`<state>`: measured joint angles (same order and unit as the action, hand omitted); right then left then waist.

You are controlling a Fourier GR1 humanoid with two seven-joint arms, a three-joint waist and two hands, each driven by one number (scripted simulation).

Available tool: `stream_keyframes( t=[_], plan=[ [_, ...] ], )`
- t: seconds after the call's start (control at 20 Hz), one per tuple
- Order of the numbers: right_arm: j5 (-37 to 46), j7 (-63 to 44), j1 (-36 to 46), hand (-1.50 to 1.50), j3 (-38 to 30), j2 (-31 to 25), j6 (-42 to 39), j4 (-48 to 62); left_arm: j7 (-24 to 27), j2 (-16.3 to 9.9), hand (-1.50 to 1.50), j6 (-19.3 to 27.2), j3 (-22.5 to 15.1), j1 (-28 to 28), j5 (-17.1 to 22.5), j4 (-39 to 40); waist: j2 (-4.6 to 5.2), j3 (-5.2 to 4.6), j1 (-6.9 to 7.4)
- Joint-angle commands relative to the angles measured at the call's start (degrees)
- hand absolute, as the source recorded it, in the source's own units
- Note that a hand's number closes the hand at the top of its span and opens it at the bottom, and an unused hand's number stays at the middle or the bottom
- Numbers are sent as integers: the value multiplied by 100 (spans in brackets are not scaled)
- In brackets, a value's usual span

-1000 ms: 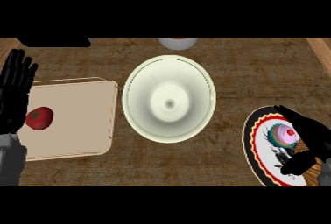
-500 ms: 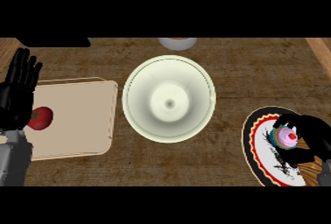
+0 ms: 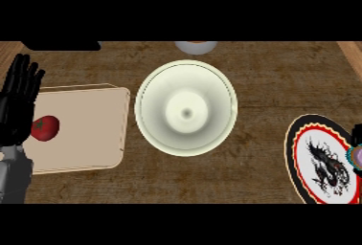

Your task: Pick the cupcake from the plate and place it in the bowl

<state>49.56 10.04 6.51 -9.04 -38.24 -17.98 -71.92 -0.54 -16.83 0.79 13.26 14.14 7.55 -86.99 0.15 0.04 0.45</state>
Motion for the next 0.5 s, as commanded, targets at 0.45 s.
stream_keyframes(
  t=[0.45],
  plan=[
    [-442, 661, 336, 150, -1199, -1071, -105, -353, -184, -67, 0, 103, 45, 93, -106, -173, -42, -7, -110]
  ],
)
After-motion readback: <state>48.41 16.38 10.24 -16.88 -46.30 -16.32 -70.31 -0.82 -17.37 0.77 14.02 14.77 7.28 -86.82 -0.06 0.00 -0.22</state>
